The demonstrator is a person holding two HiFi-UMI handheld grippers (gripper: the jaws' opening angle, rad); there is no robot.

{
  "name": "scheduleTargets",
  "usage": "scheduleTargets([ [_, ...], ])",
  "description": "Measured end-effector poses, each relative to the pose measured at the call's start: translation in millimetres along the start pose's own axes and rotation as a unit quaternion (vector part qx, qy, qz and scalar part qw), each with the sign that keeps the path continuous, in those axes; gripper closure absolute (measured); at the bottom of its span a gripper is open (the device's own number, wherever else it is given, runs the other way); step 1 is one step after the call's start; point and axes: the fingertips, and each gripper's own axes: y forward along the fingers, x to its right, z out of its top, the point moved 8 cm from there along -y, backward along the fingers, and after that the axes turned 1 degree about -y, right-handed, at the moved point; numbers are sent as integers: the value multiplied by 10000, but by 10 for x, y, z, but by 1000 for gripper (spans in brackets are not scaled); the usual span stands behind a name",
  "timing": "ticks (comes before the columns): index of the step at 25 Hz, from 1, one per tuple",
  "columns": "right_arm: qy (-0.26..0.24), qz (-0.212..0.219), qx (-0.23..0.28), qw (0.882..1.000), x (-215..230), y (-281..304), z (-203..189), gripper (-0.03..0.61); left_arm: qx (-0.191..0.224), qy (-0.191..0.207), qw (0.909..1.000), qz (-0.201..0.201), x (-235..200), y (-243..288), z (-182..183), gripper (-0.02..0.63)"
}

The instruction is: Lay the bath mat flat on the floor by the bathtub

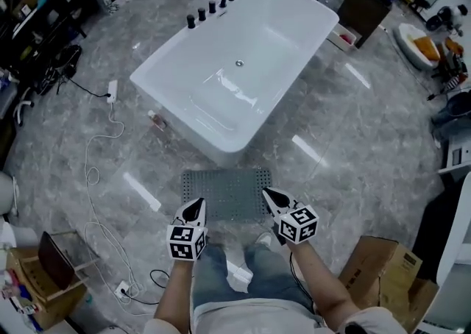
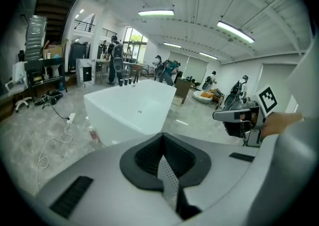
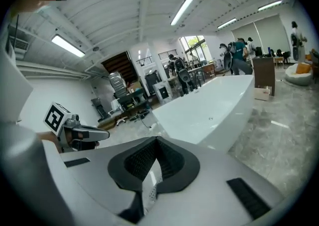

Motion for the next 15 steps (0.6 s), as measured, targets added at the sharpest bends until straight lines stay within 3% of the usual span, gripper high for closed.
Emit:
scheduleTargets([
  [8, -475, 226, 719, 9960, -665, -738, 1175, 552, 829, 220, 9958, -311, 473, -881, 1073, 598],
  [15, -752, 392, 1183, 9893, -1217, -1357, 1655, 552, 1426, 575, 9867, -518, 781, -1589, 1458, 598],
])
